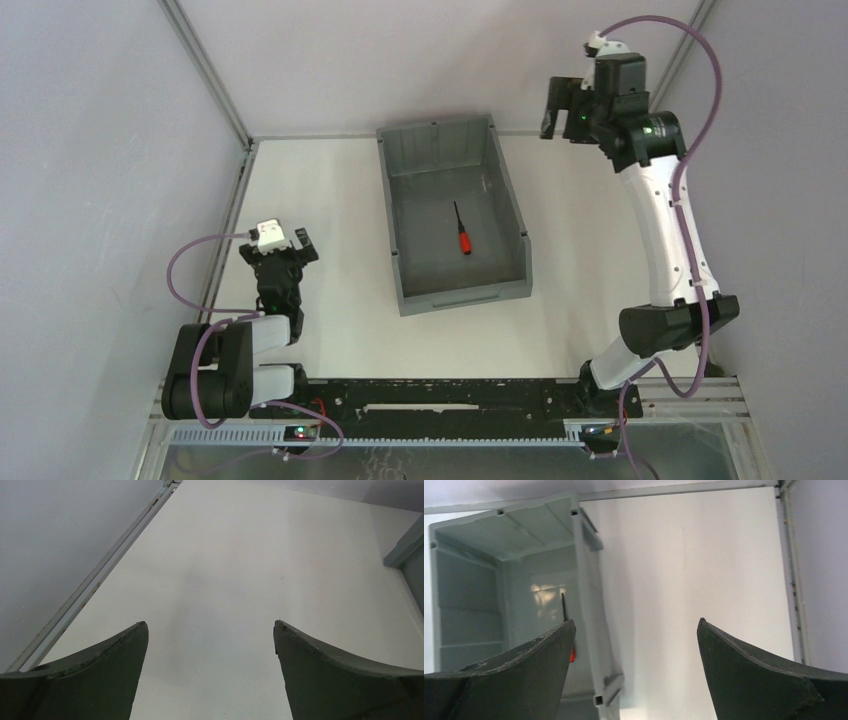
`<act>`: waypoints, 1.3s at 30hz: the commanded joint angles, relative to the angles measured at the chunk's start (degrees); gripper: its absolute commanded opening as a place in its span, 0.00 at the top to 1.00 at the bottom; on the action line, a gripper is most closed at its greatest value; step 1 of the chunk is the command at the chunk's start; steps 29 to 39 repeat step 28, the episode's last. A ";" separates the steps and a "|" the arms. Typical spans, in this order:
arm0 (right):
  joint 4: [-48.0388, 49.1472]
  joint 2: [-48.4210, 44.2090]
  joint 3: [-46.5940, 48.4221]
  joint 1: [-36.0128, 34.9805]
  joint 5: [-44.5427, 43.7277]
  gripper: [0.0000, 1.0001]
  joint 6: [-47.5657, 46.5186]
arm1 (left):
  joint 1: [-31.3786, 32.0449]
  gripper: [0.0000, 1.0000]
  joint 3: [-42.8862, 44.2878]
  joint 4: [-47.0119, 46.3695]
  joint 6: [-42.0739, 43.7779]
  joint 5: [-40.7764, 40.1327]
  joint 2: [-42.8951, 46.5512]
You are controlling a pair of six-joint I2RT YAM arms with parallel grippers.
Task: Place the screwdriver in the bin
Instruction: Reset both arms
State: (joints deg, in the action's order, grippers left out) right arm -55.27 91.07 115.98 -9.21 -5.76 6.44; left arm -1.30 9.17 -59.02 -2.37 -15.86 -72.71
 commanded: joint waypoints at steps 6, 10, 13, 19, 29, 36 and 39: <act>0.86 -2.32 -1.39 8.83 4.64 0.00 -4.96 | -0.23 0.00 1.93 -1.53 1.05 0.30 0.46; 2.31 -3.29 -3.07 10.40 5.14 0.00 -5.65 | -0.28 0.00 1.90 -1.53 1.02 0.30 0.46; 2.85 -3.74 -3.89 10.36 6.39 0.00 -5.24 | -0.28 0.00 1.91 -1.53 1.04 0.26 0.51; 3.23 -4.14 -4.26 10.36 7.20 0.00 -4.74 | -0.23 0.00 1.90 -1.53 1.04 0.28 0.48; 3.32 -4.01 -4.59 10.27 8.24 0.00 -4.57 | -0.28 0.00 1.95 -1.53 0.97 0.26 0.46; 3.32 -4.01 -4.59 10.27 8.24 0.00 -4.57 | -0.28 0.00 1.95 -1.53 0.97 0.26 0.46; 3.32 -4.01 -4.59 10.27 8.24 0.00 -4.57 | -0.28 0.00 1.95 -1.53 0.97 0.26 0.46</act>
